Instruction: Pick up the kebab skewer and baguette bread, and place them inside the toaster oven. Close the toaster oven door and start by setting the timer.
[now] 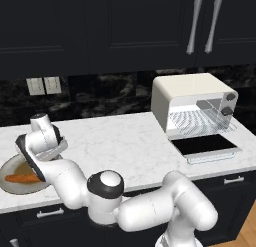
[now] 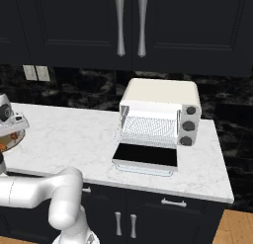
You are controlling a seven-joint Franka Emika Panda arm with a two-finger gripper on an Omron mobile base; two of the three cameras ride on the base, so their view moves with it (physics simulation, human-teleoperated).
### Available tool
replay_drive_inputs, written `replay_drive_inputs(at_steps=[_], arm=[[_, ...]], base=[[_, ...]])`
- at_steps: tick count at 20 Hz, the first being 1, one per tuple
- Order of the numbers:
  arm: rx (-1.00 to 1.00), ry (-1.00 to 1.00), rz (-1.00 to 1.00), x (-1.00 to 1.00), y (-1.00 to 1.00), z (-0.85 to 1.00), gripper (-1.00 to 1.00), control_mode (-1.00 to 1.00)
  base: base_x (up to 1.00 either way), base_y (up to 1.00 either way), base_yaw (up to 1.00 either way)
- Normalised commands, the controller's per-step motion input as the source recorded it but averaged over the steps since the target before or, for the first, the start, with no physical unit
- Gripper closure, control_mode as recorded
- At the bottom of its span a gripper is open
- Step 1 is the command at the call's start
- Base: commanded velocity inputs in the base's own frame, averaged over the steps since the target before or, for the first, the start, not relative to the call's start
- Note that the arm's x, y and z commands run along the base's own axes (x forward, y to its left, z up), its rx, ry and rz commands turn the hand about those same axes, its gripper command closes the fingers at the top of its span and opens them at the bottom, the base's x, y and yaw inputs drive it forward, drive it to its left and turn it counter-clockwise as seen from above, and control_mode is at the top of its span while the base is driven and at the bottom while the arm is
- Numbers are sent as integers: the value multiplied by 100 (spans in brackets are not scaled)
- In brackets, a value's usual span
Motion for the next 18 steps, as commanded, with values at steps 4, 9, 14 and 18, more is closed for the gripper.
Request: replay_drive_inputs(at_steps=[4, 9, 14, 18], arm=[[-1, -1, 0, -1, -13, -19, 100, -100], [0, -2, 0, -53, -14, 34, 100, -100], [0, -11, 0, -96, -83, 66, 100, -100], [0, -10, 1, -88, -100, 60, 100, -100]], base=[[0, 0, 0], [0, 0, 0], [0, 0, 0], [0, 0, 0]])
